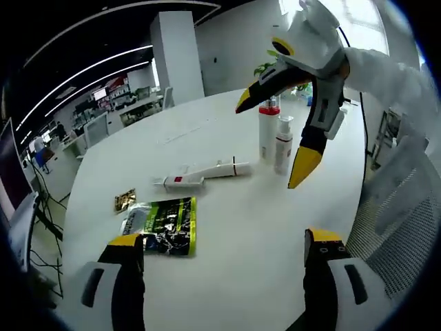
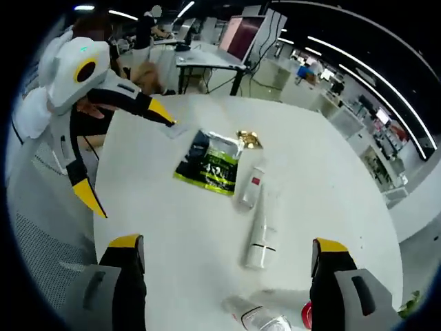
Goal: Arrange the skincare products in the storage area until every visible bottle or jar stands upright without overlapping.
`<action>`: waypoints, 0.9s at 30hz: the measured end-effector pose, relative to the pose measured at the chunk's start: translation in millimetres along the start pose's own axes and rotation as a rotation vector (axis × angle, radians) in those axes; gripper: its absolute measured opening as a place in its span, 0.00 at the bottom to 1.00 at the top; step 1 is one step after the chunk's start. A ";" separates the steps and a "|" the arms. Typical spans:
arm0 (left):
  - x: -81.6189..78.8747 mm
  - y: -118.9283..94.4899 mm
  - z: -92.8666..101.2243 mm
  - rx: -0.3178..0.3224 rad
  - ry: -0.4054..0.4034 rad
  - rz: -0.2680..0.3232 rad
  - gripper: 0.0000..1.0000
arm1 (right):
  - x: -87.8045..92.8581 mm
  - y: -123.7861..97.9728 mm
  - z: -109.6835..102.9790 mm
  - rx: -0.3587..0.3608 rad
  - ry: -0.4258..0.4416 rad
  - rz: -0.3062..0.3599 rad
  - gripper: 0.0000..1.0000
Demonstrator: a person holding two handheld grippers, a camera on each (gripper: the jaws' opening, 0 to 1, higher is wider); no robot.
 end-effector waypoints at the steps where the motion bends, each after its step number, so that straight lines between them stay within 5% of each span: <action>1: 0.0 -0.2 -0.4 -0.001 -0.002 0.002 0.91 | -0.2 2.5 2.0 -0.003 -0.002 -0.008 0.99; 27: -0.8 -1.3 -1.0 0.008 -0.016 0.013 0.91 | -16.1 57.4 42.4 0.012 -0.035 -0.134 0.89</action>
Point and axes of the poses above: the point that each gripper's makers call its tool centre point, and the gripper's own axes: y roughly forward along the fingers, z roughly to its right, x roughly out of its underside, the point moved 4 cm from there along -y, roughly backward along the fingers, and after that the axes turned 8 degrees about y, right-handed, at the moved point
